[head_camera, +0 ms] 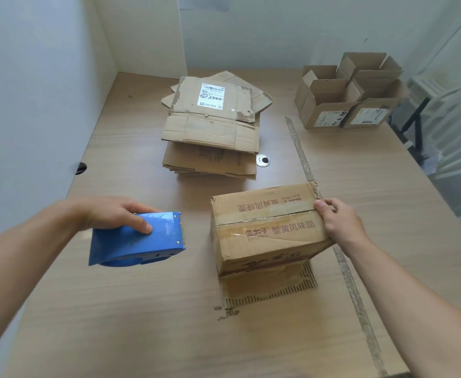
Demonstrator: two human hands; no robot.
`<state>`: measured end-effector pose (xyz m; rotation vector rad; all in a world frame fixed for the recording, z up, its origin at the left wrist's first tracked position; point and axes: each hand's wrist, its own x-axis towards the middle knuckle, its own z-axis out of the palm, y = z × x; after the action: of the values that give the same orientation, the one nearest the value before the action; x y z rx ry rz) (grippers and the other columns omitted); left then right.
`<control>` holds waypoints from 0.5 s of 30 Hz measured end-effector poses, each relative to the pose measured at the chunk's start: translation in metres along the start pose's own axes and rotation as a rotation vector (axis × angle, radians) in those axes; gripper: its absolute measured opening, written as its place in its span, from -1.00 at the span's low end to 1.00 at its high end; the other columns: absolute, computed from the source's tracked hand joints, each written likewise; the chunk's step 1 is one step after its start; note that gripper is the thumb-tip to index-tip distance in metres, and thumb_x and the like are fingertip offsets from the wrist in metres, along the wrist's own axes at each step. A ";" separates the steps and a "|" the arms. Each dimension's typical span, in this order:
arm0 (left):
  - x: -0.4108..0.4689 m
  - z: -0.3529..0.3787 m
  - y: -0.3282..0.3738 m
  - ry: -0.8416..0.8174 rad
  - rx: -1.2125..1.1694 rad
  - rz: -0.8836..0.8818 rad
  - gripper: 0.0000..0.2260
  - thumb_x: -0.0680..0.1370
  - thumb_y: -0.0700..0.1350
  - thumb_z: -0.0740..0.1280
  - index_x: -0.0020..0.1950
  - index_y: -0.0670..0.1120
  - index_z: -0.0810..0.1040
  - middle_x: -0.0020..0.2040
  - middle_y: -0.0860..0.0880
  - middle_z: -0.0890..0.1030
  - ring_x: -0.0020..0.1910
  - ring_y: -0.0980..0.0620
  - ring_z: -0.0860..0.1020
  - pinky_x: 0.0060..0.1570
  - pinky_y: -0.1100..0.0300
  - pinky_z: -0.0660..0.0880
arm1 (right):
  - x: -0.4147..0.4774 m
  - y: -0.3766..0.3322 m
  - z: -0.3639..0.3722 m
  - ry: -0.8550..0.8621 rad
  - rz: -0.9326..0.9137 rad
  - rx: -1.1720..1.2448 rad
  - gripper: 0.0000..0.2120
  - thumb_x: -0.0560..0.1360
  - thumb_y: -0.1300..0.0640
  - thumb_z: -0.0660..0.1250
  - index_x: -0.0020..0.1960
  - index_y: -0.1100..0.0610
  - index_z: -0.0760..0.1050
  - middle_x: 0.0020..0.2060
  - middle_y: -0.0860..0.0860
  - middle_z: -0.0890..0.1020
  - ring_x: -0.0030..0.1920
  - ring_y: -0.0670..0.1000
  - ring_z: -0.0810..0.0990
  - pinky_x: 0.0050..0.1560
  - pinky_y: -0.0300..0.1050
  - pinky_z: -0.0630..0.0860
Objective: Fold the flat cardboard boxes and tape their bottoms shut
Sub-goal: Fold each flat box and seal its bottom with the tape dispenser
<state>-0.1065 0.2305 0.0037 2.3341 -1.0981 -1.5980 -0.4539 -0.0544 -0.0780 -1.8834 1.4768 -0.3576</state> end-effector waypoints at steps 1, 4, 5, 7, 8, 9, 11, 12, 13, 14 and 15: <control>0.005 0.003 0.000 -0.001 0.006 0.004 -0.74 0.57 -0.02 0.37 0.15 0.35 0.59 0.03 0.14 0.70 0.00 0.10 0.67 0.03 0.17 0.49 | 0.000 -0.002 0.000 0.010 0.004 -0.015 -0.66 0.61 -0.10 0.27 0.26 0.07 0.56 0.13 0.12 0.65 0.18 0.20 0.56 0.14 -0.01 0.45; 0.022 0.016 0.002 0.014 0.017 0.015 -0.74 0.50 0.09 0.41 0.12 0.42 0.58 0.04 0.17 0.69 0.01 0.11 0.66 0.10 0.14 0.51 | -0.003 -0.008 0.002 0.073 0.010 -0.092 -0.63 0.60 -0.09 0.28 0.35 0.03 0.49 0.23 0.15 0.55 0.25 0.22 0.50 0.21 0.04 0.41; 0.028 0.021 0.003 0.017 0.026 0.020 -0.71 0.44 0.15 0.40 0.12 0.45 0.56 0.05 0.18 0.68 0.02 0.12 0.65 0.13 0.13 0.51 | -0.005 -0.012 0.003 0.117 0.002 -0.144 -0.63 0.59 -0.08 0.29 0.35 0.01 0.47 0.25 0.14 0.50 0.26 0.23 0.46 0.22 0.07 0.40; 0.037 0.032 0.007 0.028 0.021 0.025 -0.66 0.36 0.21 0.35 0.11 0.46 0.55 0.06 0.18 0.67 0.02 0.11 0.65 0.17 0.10 0.51 | -0.013 -0.019 0.005 0.227 -0.074 -0.317 -0.68 0.58 -0.03 0.31 0.31 0.00 0.48 0.25 0.12 0.44 0.27 0.23 0.39 0.22 0.14 0.38; 0.041 0.037 0.010 0.034 0.012 0.032 -0.68 0.38 0.20 0.36 0.12 0.45 0.56 0.06 0.17 0.67 0.03 0.10 0.64 0.17 0.10 0.51 | -0.017 -0.024 0.007 0.276 -0.160 -0.403 -0.72 0.58 0.01 0.31 0.28 0.01 0.51 0.22 0.11 0.45 0.24 0.23 0.38 0.20 0.15 0.39; 0.044 0.042 0.015 0.039 0.004 0.045 -0.73 0.44 0.16 0.37 0.12 0.43 0.56 0.07 0.15 0.67 0.03 0.09 0.64 0.16 0.10 0.51 | -0.021 -0.029 0.009 0.304 -0.270 -0.459 -0.75 0.58 0.05 0.31 0.24 0.04 0.54 0.19 0.11 0.48 0.21 0.23 0.40 0.15 0.14 0.41; 0.050 0.051 0.023 0.060 -0.009 0.080 -0.77 0.55 0.06 0.36 0.08 0.41 0.54 0.06 0.14 0.66 0.02 0.09 0.63 0.14 0.12 0.51 | -0.030 -0.039 0.016 0.223 -0.477 -0.489 -0.79 0.59 0.08 0.28 0.18 0.10 0.58 0.14 0.12 0.54 0.16 0.24 0.45 0.09 0.09 0.45; 0.051 0.054 0.026 0.072 -0.012 0.094 -0.76 0.56 0.03 0.35 0.07 0.41 0.54 0.06 0.15 0.66 0.02 0.09 0.63 0.13 0.12 0.51 | -0.036 -0.043 0.021 0.119 -0.531 -0.495 -0.76 0.60 0.05 0.26 0.19 0.11 0.57 0.17 0.10 0.54 0.19 0.23 0.46 0.11 0.07 0.45; 0.053 0.058 0.028 0.079 -0.015 0.103 -0.76 0.57 0.02 0.35 0.07 0.41 0.53 0.06 0.15 0.66 0.01 0.09 0.63 0.13 0.12 0.51 | -0.044 -0.047 0.028 0.006 -0.548 -0.523 -0.70 0.62 -0.03 0.23 0.26 0.09 0.53 0.26 0.08 0.51 0.29 0.22 0.42 0.20 0.06 0.43; 0.054 0.061 0.029 0.083 -0.020 0.108 -0.76 0.57 0.02 0.34 0.08 0.41 0.53 0.06 0.15 0.66 0.01 0.09 0.63 0.15 0.10 0.51 | -0.053 -0.050 0.036 -0.096 -0.542 -0.571 -0.57 0.63 -0.13 0.16 0.39 0.07 0.43 0.41 0.06 0.41 0.43 0.21 0.31 0.35 0.07 0.34; 0.056 0.064 0.029 0.088 -0.029 0.114 -0.76 0.57 0.03 0.35 0.10 0.40 0.54 0.06 0.15 0.66 0.01 0.09 0.63 0.16 0.08 0.51 | -0.062 -0.051 0.043 -0.173 -0.517 -0.631 -0.41 0.63 -0.24 0.07 0.53 0.08 0.26 0.55 0.04 0.22 0.55 0.19 0.12 0.50 0.09 0.17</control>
<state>-0.1649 0.1948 -0.0543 2.2555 -1.1581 -1.4479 -0.4092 0.0234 -0.0623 -2.7255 1.0323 0.0623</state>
